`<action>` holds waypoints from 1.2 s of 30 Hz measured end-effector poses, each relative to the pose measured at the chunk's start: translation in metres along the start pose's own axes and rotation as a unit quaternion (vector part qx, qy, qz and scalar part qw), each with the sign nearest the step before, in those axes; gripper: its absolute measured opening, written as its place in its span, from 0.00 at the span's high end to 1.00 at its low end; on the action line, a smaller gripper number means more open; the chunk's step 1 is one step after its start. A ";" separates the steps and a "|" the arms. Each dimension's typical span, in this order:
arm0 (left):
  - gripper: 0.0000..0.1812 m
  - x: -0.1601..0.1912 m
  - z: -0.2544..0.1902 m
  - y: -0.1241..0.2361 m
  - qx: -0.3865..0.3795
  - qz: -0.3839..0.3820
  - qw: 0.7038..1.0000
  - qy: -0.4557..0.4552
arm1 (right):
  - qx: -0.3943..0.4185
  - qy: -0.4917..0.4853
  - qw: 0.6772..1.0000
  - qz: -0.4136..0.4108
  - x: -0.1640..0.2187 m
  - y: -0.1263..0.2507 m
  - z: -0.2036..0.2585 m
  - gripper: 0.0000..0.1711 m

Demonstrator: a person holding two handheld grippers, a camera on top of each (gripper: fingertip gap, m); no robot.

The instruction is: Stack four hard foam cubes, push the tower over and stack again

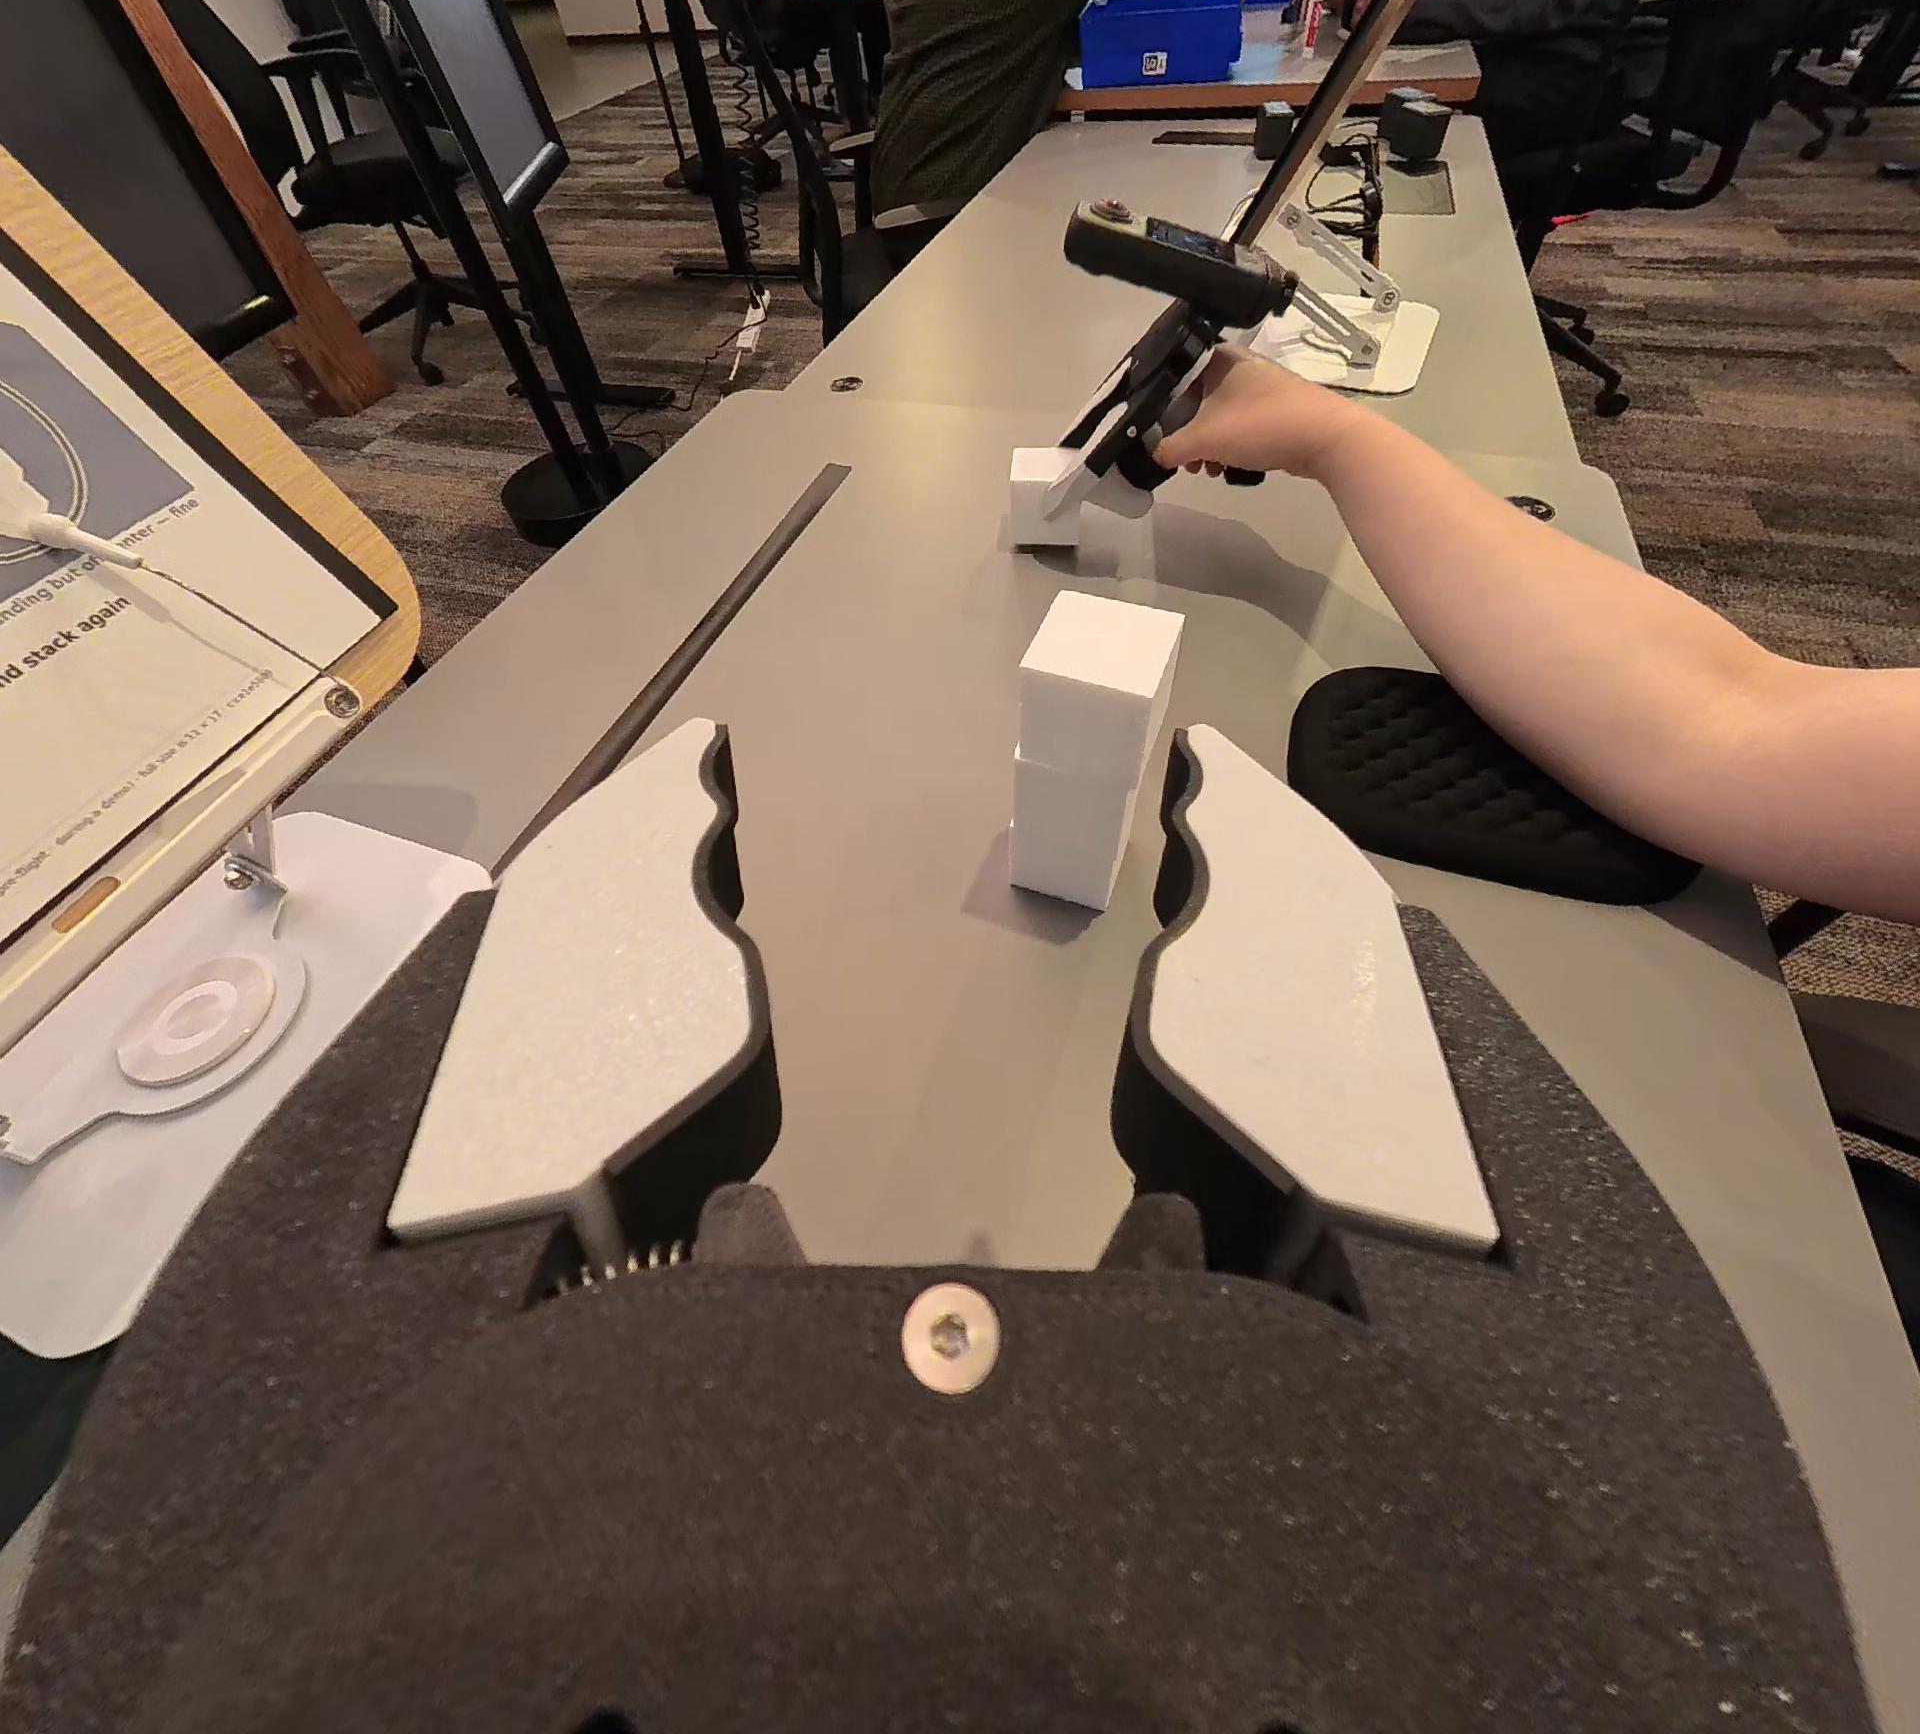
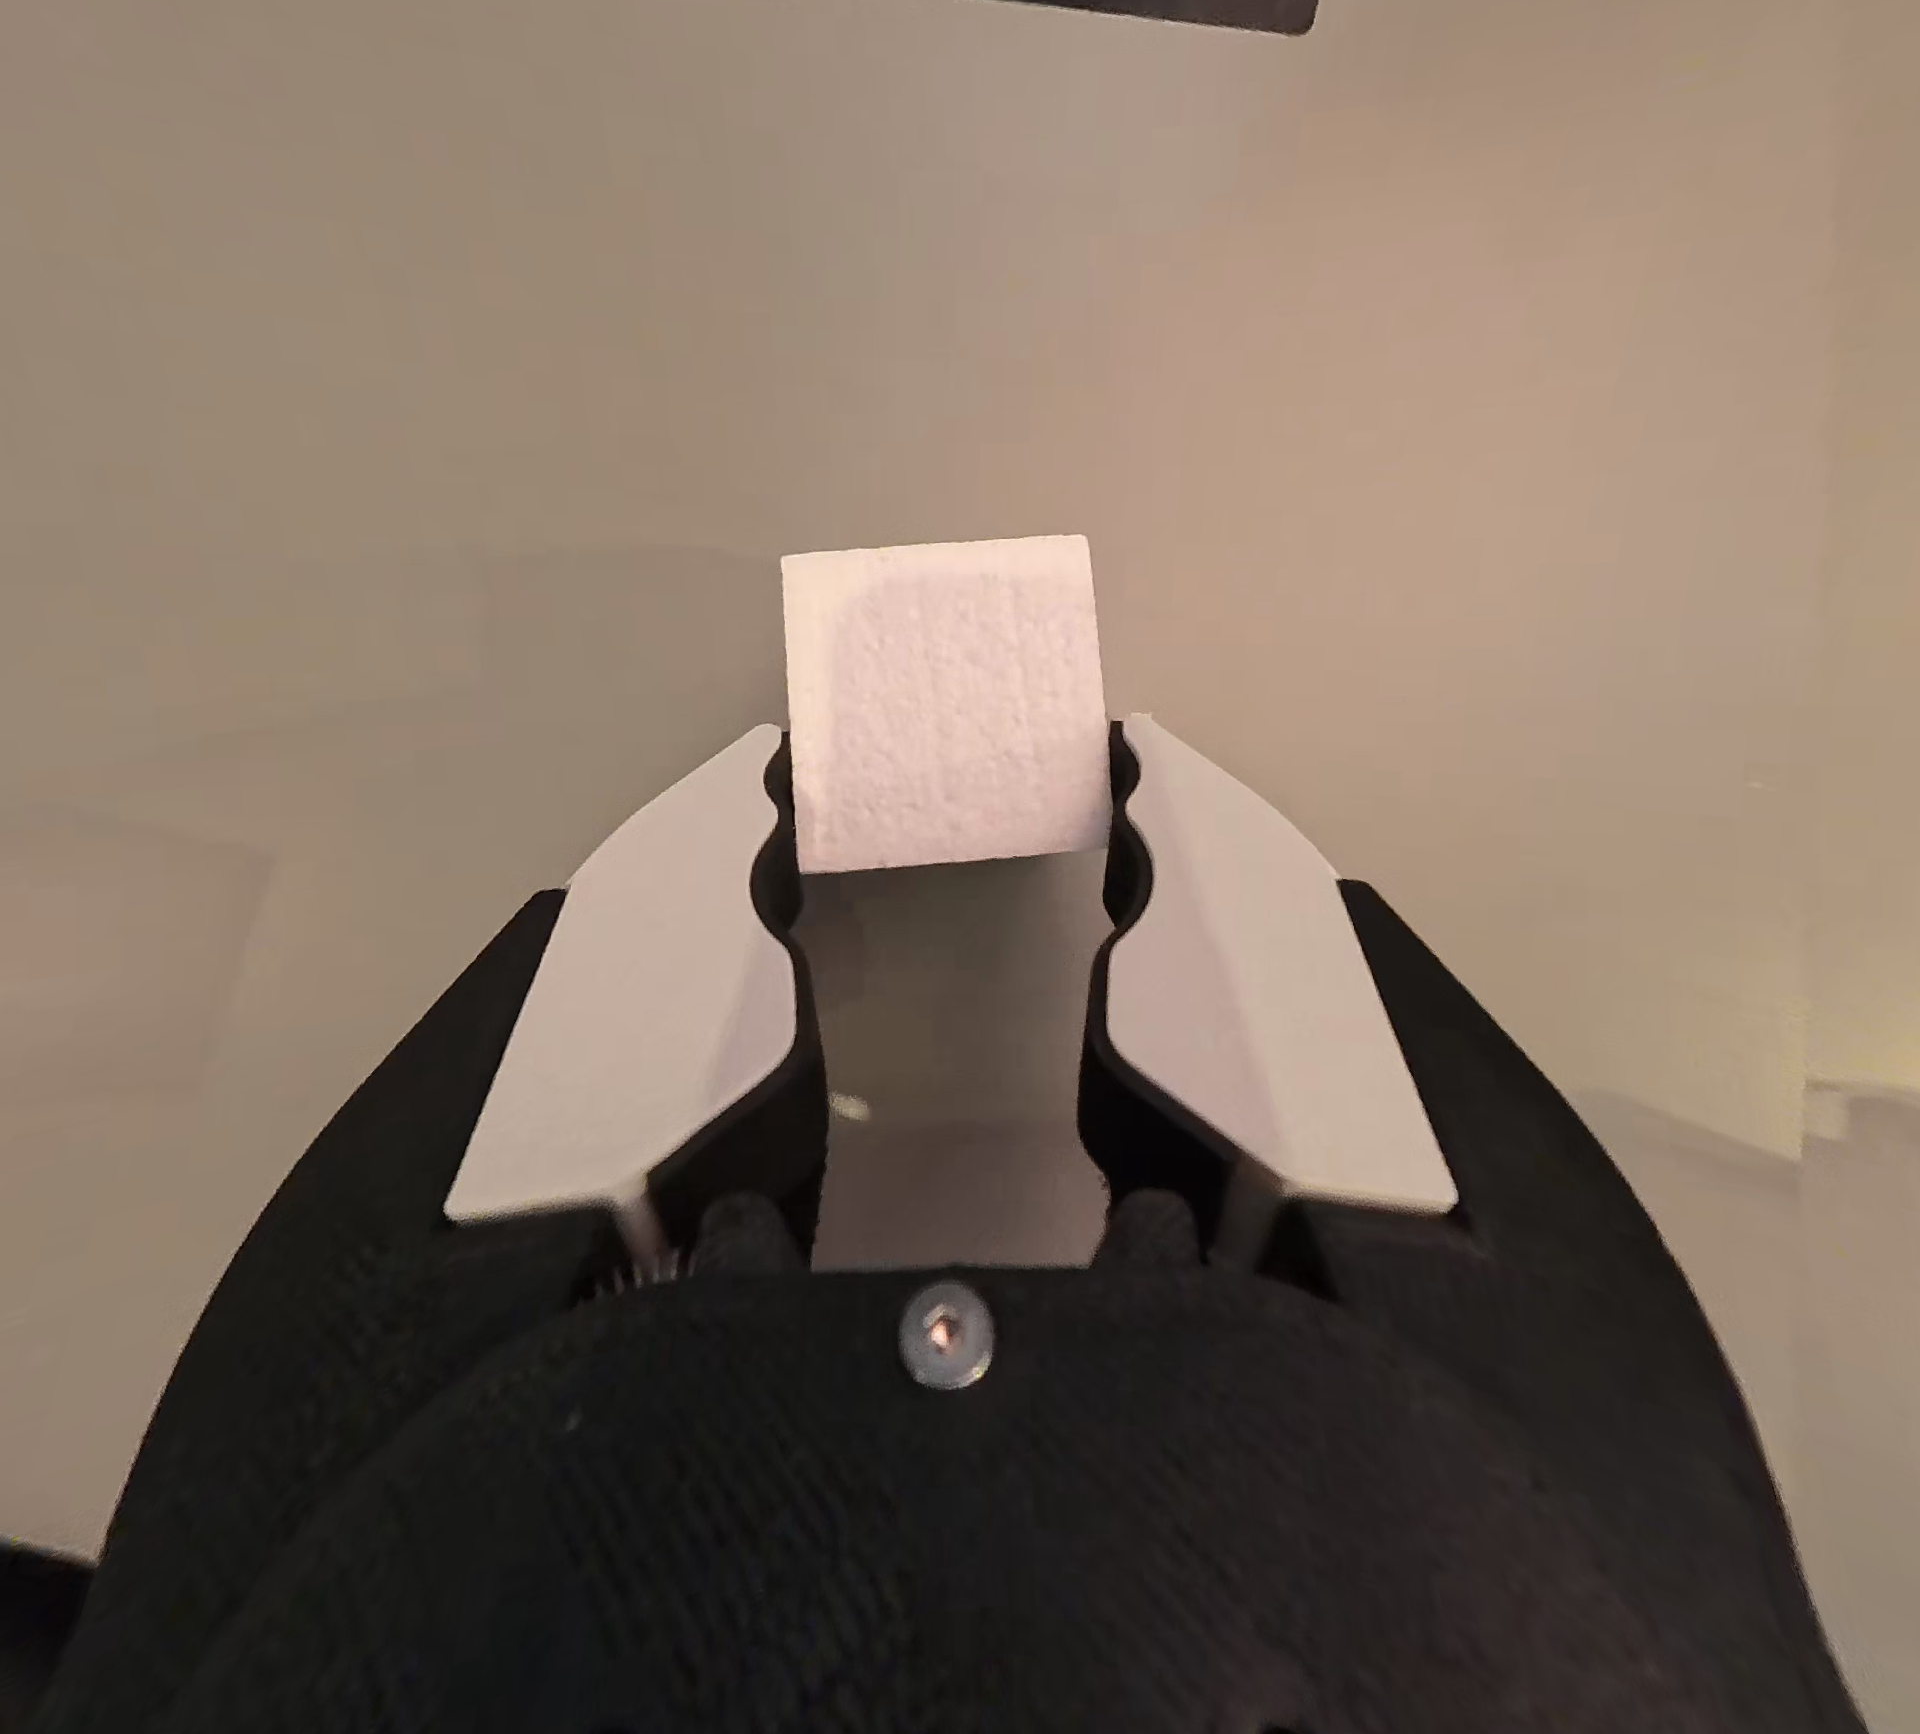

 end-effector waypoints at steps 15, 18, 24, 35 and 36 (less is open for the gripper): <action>0.57 0.003 0.008 0.011 -0.010 -0.008 1.000 0.014 | 0.002 0.063 0.993 -0.101 -0.039 0.090 0.040 0.67; 0.57 0.003 0.007 0.010 -0.010 -0.005 1.000 0.012 | -0.007 0.093 0.986 -0.138 -0.049 0.117 0.061 0.67; 0.57 0.005 0.006 0.010 -0.012 0.003 1.000 0.007 | -0.046 0.162 0.964 -0.205 -0.064 0.163 0.114 0.67; 0.57 0.005 0.005 0.013 -0.013 0.005 1.000 0.004 | -0.118 0.268 0.931 -0.218 -0.068 0.185 0.186 0.67; 0.57 0.005 0.004 0.013 -0.013 0.006 1.000 0.002 | -0.127 0.277 0.927 -0.217 -0.068 0.185 0.192 0.67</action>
Point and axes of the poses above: each gripper's, where its closed fingertips meet, y back along the fingers, x out of its underside, z = x × y across the jaws, the point moved 3 cm from there along y, back along the fingers, and after that the axes turned 14 degrees about z, right-handed, at the moved point
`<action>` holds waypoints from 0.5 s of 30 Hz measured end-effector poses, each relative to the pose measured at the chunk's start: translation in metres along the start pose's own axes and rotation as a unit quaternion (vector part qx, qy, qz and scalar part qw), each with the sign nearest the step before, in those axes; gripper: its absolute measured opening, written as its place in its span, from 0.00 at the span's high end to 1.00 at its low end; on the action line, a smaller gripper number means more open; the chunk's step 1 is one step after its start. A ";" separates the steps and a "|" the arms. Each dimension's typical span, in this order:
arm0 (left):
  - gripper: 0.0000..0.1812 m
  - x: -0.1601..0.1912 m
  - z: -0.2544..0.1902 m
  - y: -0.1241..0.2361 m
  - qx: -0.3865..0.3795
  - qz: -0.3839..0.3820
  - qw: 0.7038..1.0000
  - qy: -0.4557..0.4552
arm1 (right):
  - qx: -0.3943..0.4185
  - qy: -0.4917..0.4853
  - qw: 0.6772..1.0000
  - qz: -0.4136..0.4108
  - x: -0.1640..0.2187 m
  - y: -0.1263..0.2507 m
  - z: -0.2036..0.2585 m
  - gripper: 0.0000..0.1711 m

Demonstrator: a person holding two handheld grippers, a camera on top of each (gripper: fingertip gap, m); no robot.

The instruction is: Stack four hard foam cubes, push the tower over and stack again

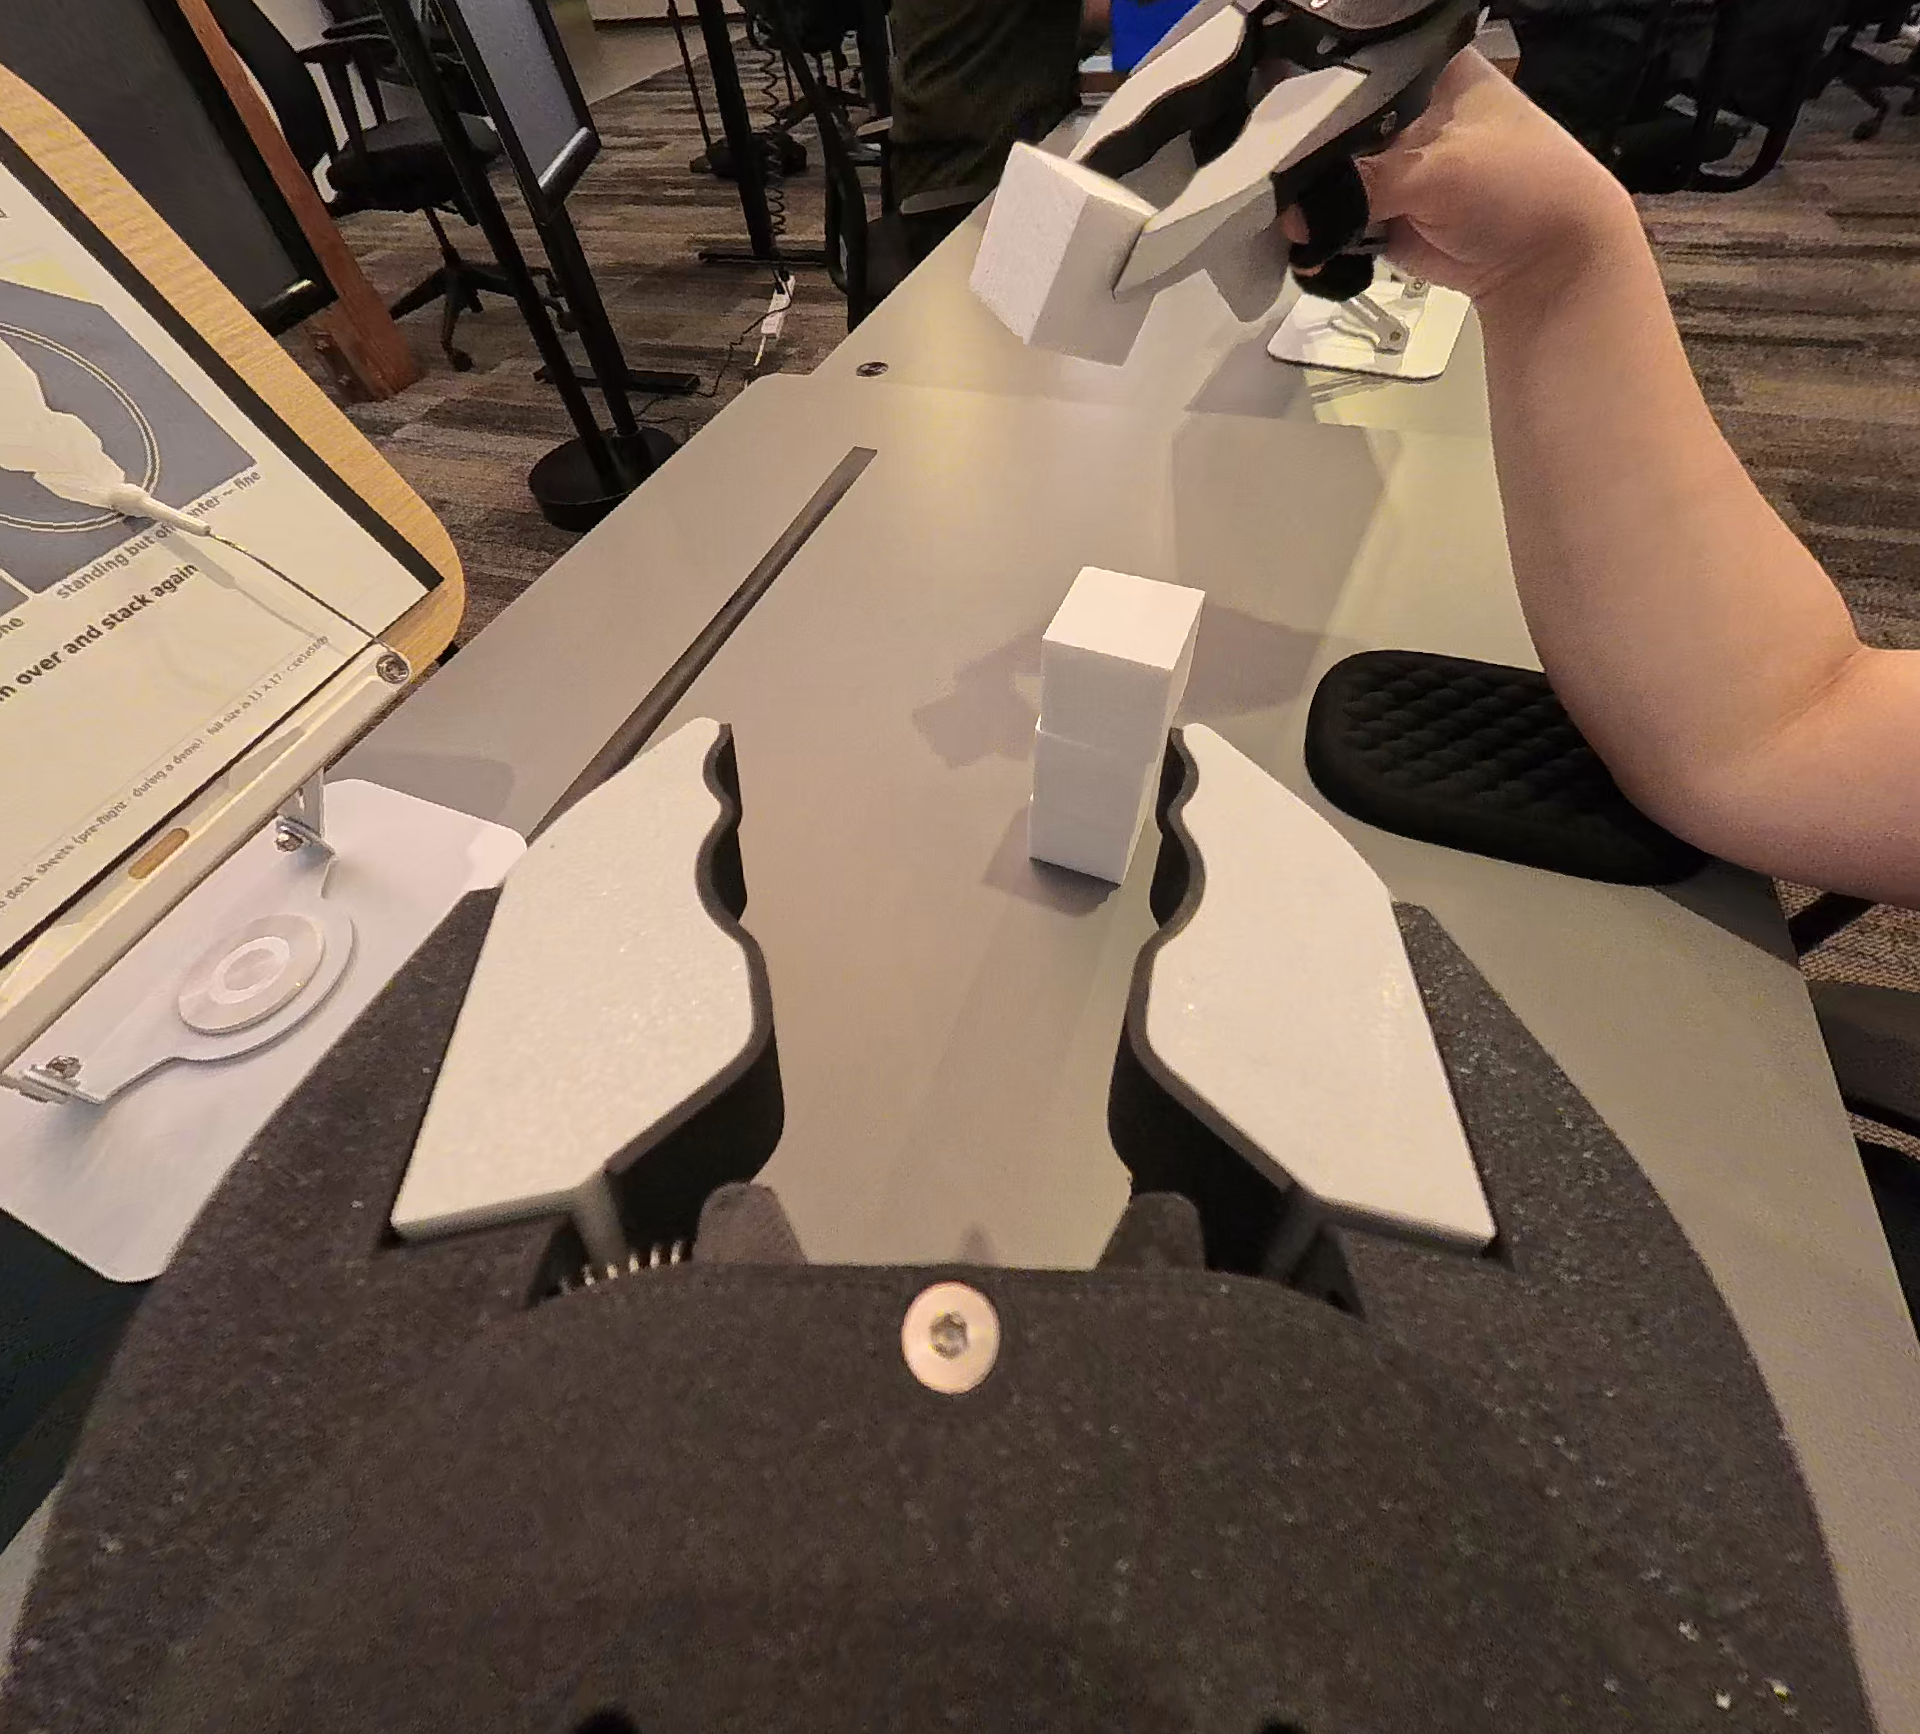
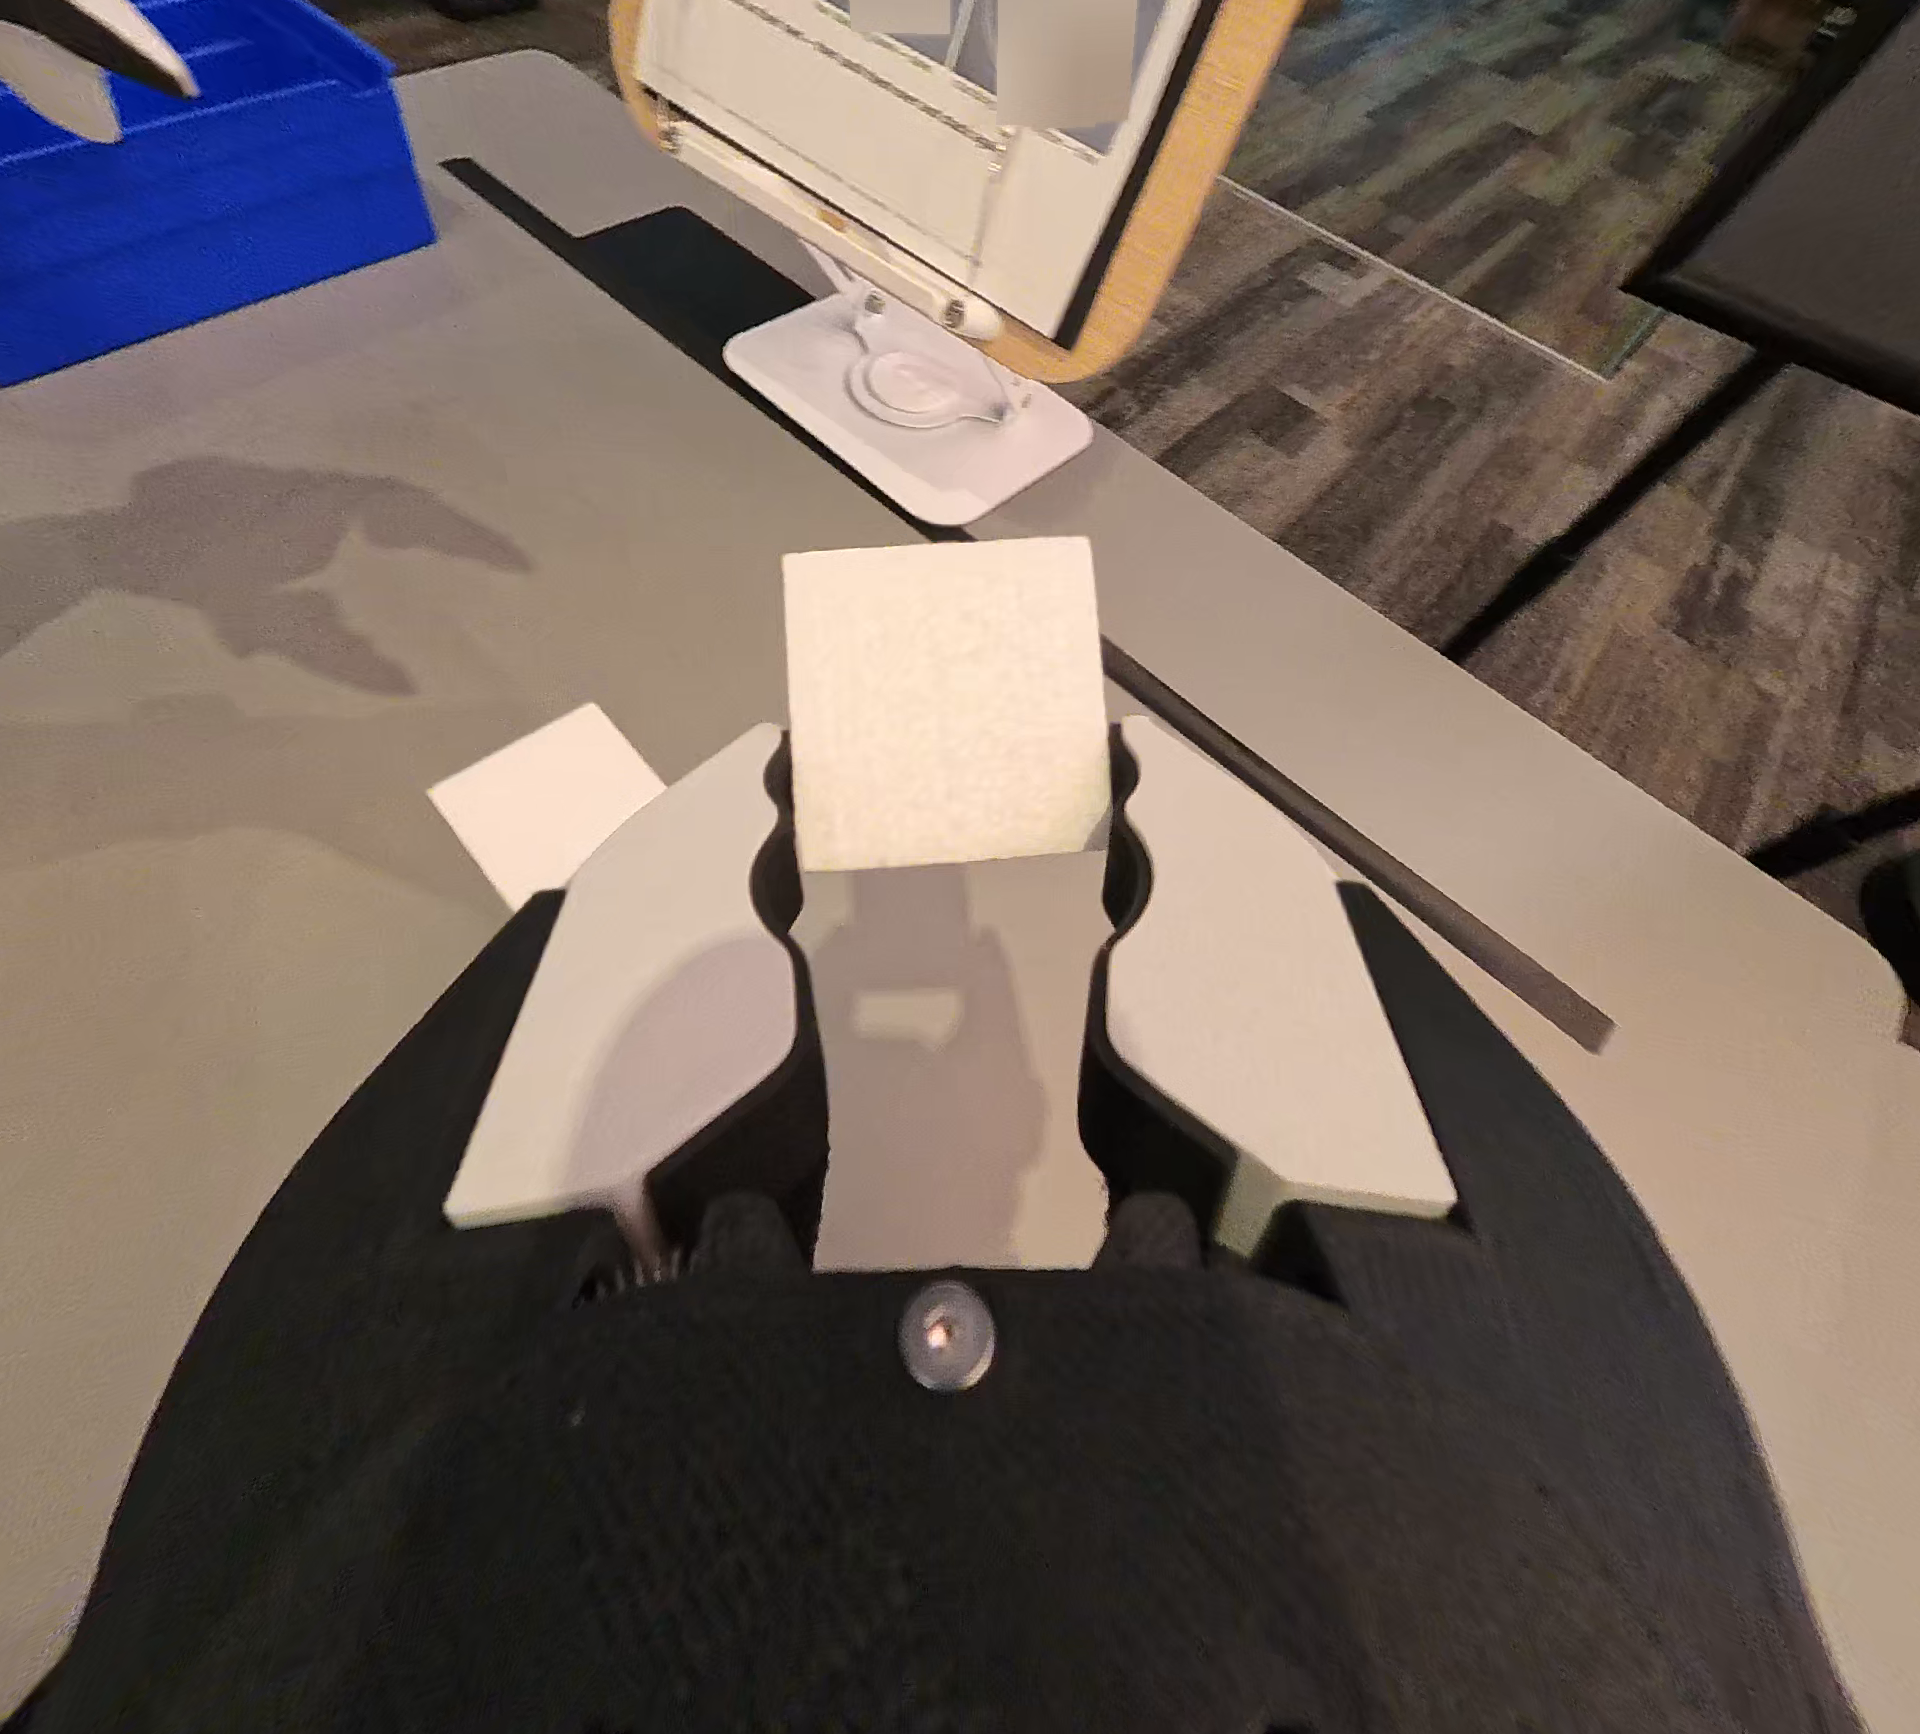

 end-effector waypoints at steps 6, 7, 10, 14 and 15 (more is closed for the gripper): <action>0.58 0.003 -0.003 -0.004 0.001 0.015 1.000 -0.008 | -0.092 0.050 0.995 0.002 -0.013 -0.019 0.036 0.67; 0.58 0.004 -0.004 -0.004 0.001 0.018 1.000 -0.011 | -0.105 0.062 0.993 0.006 -0.014 -0.022 0.042 0.67; 0.58 0.004 -0.004 -0.006 0.001 0.022 1.000 -0.014 | -0.144 0.090 0.985 0.024 -0.012 -0.028 0.056 0.67; 0.58 0.004 -0.004 -0.005 0.004 0.018 1.000 -0.010 | -0.204 0.122 0.970 0.053 -0.005 -0.029 0.075 0.67; 0.58 0.004 -0.003 -0.005 0.003 0.017 1.000 -0.009 | -0.211 0.135 0.966 0.064 -0.002 -0.030 0.078 0.67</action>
Point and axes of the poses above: each gripper's, where its closed fingertips meet, y back along the fingers, x out of its underside, z = x × y across the jaws, the point moved 3 cm from there along y, back along the fingers, and after that the axes turned 14 degrees about z, right-handed, at the moved point
